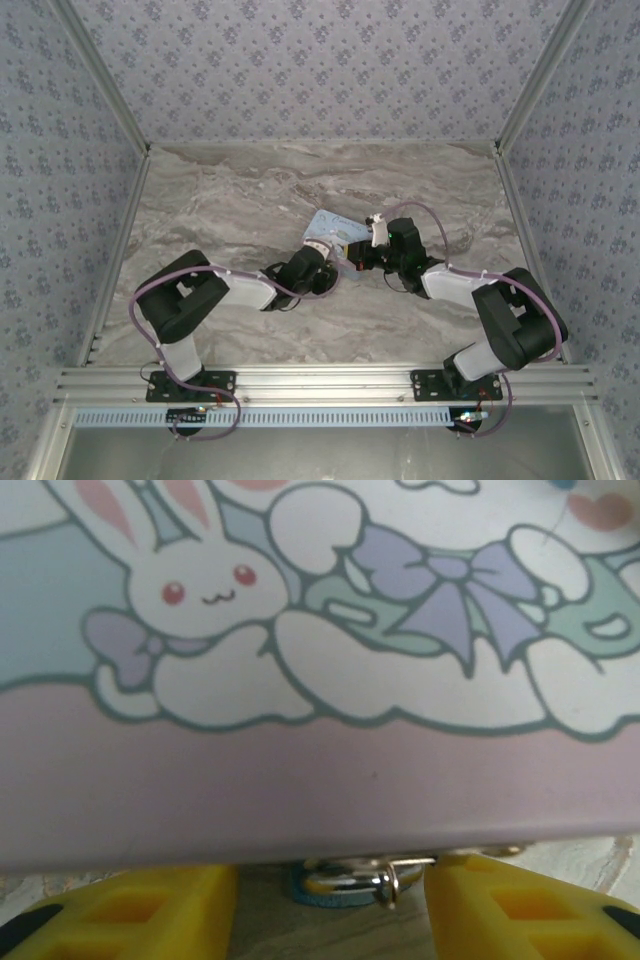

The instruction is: Unlock a padlock with a key

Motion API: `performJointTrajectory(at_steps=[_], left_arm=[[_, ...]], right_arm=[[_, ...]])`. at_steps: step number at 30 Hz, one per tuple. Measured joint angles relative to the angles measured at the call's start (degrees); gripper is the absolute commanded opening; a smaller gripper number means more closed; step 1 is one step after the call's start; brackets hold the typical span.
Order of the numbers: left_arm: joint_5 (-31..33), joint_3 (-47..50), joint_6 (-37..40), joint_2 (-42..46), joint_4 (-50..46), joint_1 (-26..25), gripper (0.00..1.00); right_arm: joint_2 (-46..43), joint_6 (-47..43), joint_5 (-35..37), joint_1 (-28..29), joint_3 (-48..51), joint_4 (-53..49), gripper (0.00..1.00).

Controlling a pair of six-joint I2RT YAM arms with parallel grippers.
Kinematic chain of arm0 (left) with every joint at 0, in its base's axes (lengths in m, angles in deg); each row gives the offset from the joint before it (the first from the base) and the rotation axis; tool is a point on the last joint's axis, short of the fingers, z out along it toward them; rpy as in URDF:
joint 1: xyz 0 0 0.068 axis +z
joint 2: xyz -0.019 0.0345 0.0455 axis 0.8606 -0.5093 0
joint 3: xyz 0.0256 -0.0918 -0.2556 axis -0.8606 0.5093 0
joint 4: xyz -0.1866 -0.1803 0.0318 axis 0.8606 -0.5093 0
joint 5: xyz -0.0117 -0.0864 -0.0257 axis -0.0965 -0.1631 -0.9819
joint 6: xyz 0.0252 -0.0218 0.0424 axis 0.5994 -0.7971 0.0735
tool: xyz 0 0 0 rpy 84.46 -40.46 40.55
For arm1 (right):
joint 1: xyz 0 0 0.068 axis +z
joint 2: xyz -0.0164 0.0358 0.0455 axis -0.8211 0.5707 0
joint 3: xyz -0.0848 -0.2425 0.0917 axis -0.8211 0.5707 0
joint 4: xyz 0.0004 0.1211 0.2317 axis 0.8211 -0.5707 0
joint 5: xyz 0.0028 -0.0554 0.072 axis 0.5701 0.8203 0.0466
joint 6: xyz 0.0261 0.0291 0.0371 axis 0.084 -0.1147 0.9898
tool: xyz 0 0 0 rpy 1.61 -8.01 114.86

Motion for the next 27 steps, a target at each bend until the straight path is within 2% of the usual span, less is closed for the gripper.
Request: performJointTrajectory(at_steps=[13, 22, 27], left_arm=[[-1.0, -0.7, 1.3, -0.5, -0.7, 0.0, 0.29], [-1.7, -0.6, 0.8, -0.3, -0.5, 0.0, 0.25], [-1.9, -0.5, -2.0, 1.1, -2.2, -0.3, 0.21]], right_arm=[[-0.7, 0.0, 0.0, 0.2, 0.0, -0.8, 0.00], [-3.0, -0.5, 0.6, 0.2, 0.5, -2.4, 0.00], [-7.7, -1.7, 1.6, 0.2, 2.6, -2.8, 0.00]])
